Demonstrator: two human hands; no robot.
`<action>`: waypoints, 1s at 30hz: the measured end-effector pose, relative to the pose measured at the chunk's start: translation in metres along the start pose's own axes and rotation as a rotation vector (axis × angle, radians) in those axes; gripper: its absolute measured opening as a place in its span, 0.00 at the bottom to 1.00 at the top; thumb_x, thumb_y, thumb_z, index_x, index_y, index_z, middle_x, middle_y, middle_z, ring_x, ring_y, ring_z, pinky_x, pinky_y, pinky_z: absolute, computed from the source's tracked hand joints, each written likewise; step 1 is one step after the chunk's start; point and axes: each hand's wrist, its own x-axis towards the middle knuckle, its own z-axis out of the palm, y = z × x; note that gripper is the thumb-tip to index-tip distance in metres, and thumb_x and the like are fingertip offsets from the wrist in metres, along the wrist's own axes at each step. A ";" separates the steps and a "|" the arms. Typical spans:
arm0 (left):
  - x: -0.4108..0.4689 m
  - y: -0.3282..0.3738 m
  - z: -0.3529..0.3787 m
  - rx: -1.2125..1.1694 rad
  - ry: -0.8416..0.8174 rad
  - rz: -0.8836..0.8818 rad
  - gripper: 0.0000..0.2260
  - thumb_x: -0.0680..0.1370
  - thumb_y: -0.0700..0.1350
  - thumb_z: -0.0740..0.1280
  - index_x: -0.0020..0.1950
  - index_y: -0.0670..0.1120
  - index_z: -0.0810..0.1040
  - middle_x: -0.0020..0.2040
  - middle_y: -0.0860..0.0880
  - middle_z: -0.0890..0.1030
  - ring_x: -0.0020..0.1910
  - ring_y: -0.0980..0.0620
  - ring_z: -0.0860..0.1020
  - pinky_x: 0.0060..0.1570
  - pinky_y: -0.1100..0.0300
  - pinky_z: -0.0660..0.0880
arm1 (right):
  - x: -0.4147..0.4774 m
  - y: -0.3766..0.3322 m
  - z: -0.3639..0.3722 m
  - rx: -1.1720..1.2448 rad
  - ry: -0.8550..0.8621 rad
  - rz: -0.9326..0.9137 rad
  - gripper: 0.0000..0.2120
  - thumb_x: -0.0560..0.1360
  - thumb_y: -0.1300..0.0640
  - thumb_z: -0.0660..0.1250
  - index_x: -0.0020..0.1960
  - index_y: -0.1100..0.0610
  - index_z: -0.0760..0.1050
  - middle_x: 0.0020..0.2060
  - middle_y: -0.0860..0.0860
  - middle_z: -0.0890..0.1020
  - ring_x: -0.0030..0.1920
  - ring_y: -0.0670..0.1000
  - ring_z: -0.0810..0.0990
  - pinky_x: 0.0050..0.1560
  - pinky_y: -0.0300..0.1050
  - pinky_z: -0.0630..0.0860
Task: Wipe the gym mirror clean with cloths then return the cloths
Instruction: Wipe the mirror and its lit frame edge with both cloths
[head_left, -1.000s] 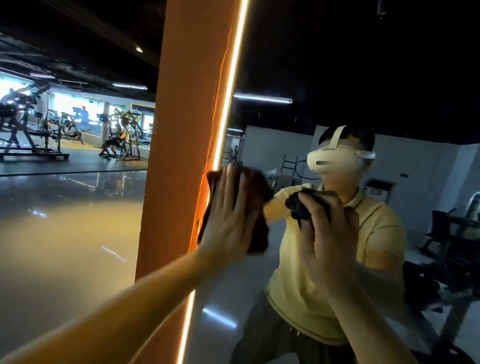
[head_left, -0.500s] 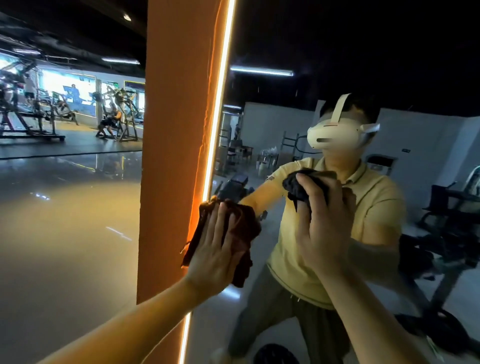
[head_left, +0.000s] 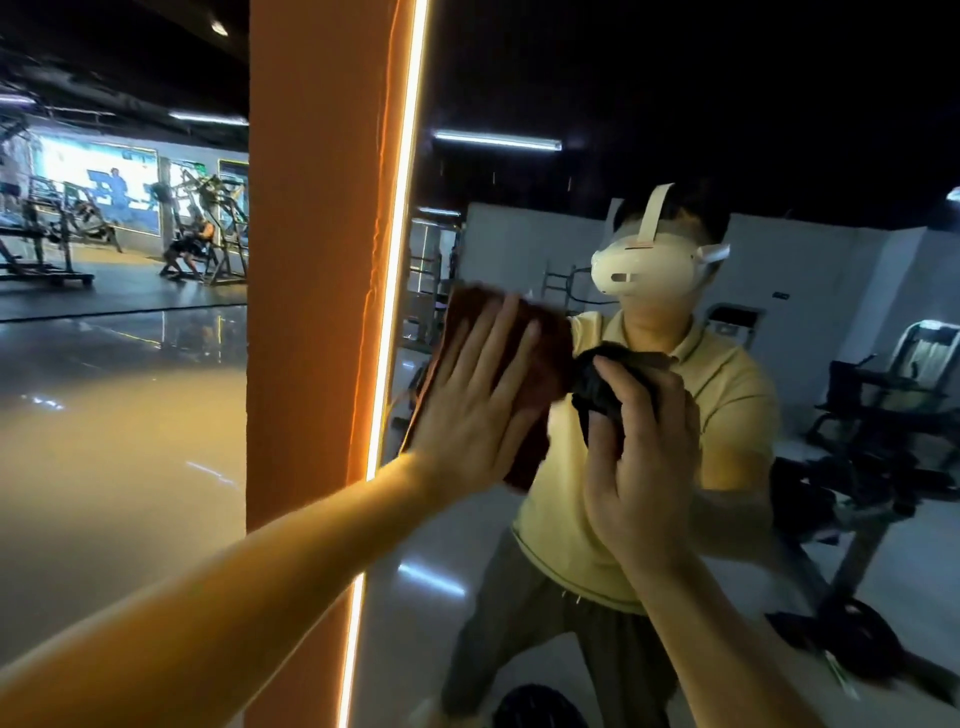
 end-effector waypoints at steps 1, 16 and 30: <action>-0.039 0.000 0.004 0.019 -0.050 0.016 0.30 0.88 0.56 0.51 0.86 0.44 0.48 0.86 0.39 0.48 0.85 0.37 0.50 0.83 0.40 0.48 | -0.003 0.000 0.003 -0.009 -0.006 -0.007 0.20 0.81 0.61 0.62 0.72 0.54 0.70 0.66 0.54 0.73 0.62 0.56 0.76 0.61 0.46 0.71; 0.075 -0.014 -0.022 0.043 0.156 -0.278 0.33 0.86 0.57 0.54 0.84 0.38 0.55 0.84 0.35 0.52 0.85 0.37 0.50 0.83 0.41 0.47 | -0.022 -0.001 0.001 0.032 -0.105 -0.012 0.18 0.83 0.55 0.58 0.73 0.52 0.69 0.65 0.54 0.74 0.62 0.57 0.78 0.56 0.61 0.77; -0.142 -0.008 -0.021 0.173 -0.265 -0.029 0.29 0.89 0.53 0.50 0.86 0.40 0.48 0.85 0.34 0.50 0.84 0.34 0.51 0.78 0.32 0.58 | -0.035 -0.004 0.001 0.017 -0.158 -0.041 0.17 0.82 0.57 0.61 0.71 0.52 0.71 0.64 0.53 0.75 0.62 0.58 0.78 0.58 0.61 0.75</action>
